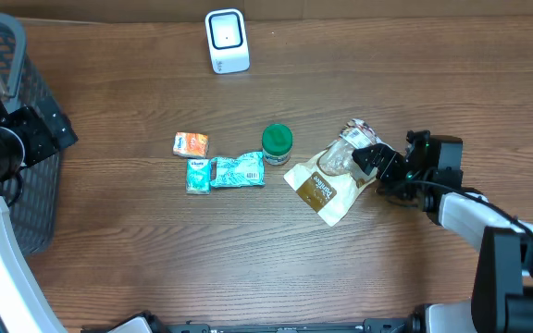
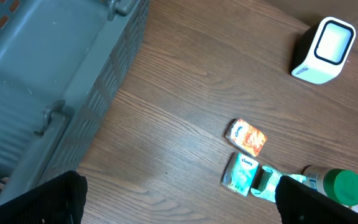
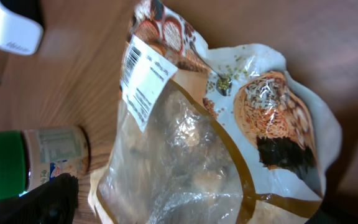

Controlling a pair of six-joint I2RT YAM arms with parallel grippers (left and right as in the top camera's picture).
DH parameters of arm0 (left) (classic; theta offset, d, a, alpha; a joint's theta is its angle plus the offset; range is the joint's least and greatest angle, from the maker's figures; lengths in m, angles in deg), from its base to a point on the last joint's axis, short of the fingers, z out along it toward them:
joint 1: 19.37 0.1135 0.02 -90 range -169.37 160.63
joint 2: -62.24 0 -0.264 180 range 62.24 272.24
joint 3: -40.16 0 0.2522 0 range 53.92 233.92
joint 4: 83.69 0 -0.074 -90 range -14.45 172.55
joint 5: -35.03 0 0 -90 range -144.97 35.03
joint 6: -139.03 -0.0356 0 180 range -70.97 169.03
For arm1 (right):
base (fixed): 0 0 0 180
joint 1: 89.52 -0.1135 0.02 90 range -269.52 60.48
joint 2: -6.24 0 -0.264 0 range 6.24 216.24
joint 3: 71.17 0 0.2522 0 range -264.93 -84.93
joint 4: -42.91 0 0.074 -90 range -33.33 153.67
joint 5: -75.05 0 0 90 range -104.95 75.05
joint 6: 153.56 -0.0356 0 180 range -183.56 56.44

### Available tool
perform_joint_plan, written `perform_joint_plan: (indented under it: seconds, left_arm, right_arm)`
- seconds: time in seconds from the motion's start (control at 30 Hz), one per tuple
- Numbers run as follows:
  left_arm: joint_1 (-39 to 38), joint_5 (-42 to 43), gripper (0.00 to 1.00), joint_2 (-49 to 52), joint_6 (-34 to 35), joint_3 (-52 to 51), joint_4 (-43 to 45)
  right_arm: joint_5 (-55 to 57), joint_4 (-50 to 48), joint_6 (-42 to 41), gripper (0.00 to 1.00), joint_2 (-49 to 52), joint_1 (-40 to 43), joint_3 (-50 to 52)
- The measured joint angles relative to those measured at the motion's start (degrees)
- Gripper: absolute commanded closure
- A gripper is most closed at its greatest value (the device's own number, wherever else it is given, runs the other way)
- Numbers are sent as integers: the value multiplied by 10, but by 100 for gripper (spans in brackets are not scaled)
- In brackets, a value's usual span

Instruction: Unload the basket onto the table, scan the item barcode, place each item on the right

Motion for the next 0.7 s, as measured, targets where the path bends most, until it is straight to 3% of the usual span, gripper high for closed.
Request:
perform_joint_plan:
  seconds: [0.2,0.57,0.7]
  left_arm:
    - [0,0,0,0,0,0,0]
    - [0,0,0,0,0,0,0]
    - [0,0,0,0,0,0,0]
  right_arm:
    - [-58,-47,89,3,45,0,-14]
    - [-93,131,158,3,112,-2,-170]
    - [-97,155,167,3,114,-12,-214]
